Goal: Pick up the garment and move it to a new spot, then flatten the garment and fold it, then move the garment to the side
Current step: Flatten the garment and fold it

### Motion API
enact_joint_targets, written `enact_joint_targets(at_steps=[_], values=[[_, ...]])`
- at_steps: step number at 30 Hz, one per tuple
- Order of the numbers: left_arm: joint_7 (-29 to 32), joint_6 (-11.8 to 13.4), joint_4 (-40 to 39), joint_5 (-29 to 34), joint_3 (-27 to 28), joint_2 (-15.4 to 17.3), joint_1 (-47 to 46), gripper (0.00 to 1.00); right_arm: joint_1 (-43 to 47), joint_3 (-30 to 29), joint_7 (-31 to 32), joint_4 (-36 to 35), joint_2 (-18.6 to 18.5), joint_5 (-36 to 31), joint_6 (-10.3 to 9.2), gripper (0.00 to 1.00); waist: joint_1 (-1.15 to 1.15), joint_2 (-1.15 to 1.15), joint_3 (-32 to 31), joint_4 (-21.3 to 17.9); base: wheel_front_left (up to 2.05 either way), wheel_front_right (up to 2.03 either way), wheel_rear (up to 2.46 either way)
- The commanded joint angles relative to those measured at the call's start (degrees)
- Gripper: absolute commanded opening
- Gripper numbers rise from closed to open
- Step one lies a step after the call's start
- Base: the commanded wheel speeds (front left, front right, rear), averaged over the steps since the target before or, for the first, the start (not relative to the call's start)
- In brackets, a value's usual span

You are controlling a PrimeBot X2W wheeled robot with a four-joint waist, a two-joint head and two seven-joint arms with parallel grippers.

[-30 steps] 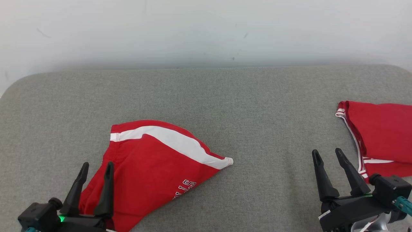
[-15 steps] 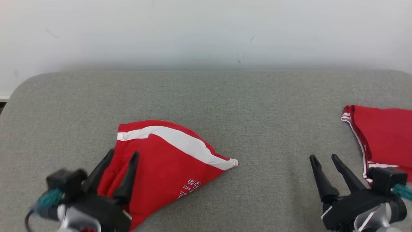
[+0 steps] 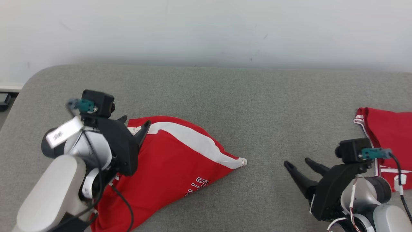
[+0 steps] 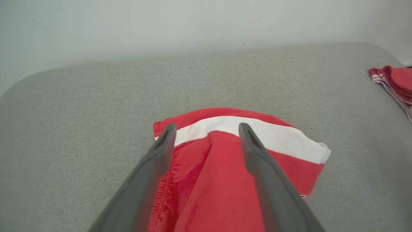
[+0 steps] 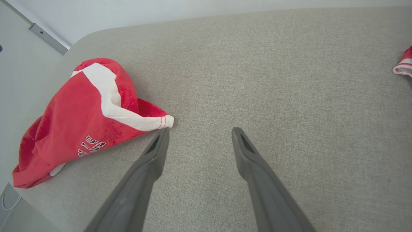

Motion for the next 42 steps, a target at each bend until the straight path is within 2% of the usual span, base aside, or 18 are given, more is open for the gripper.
enact_joint_targets(at_steps=[1, 6, 11, 19, 26, 31, 37, 42], values=[[1.2, 0.3, 0.5, 0.6, -0.3, 0.3, -0.9, 1.0, -0.7, 0.3, 0.7, -0.3, -0.1, -0.3, -0.03, 1.0, -0.01, -0.01, 0.4, 0.3, 0.0, 0.0, 0.0], [10.1, 0.4, 5.7, 2.2, -3.4, -0.1, -6.6, 1.0, -2.0, 3.4, 5.8, -1.4, -0.1, -0.5, -0.03, 1.0, -0.01, -0.01, 2.4, 1.2, 0.0, 0.0, 0.0], [13.1, 0.0, 11.7, 3.7, -5.6, -1.8, -11.7, 1.0, -2.7, 6.5, 7.5, -1.6, -0.1, -1.3, -0.03, 1.0, -0.01, -0.01, 3.9, 1.5, 0.0, 0.0, 0.0], [13.2, -0.8, 20.6, 4.0, -6.7, -3.9, -16.5, 1.0, -5.1, 10.4, 4.8, 1.6, -0.1, -1.2, -0.03, 1.0, -0.01, -0.01, 5.3, 0.6, 0.0, 0.0, 0.0], [12.4, -1.8, 25.9, 3.1, -6.2, -3.9, -19.3, 1.0, -9.5, 10.6, 3.2, 6.5, -0.1, -3.2, -0.03, 1.0, -0.01, -0.01, 7.6, 0.2, 0.0, 0.0, 0.0], [12.0, -1.5, 28.1, 3.2, -6.0, -3.8, -21.2, 1.0, -13.1, 10.4, 1.4, 9.6, -0.1, -1.8, -0.03, 1.0, -0.01, -0.01, 9.5, 0.5, 0.0, 0.0, 0.0], [13.6, -2.1, 29.5, 1.3, -6.3, -6.1, -21.9, 1.0, -15.4, 11.6, -0.5, 13.2, -0.1, 0.0, -0.03, 1.0, -0.01, -0.01, 11.3, 2.3, 0.0, 0.0, 0.0], [15.1, -2.6, 29.8, 0.9, -6.9, -6.6, -21.9, 1.0, -15.5, 13.6, -0.7, 14.7, -0.1, 0.3, -0.03, 1.0, -0.01, -0.01, 11.6, 3.0, 0.0, 0.0, 0.0]])
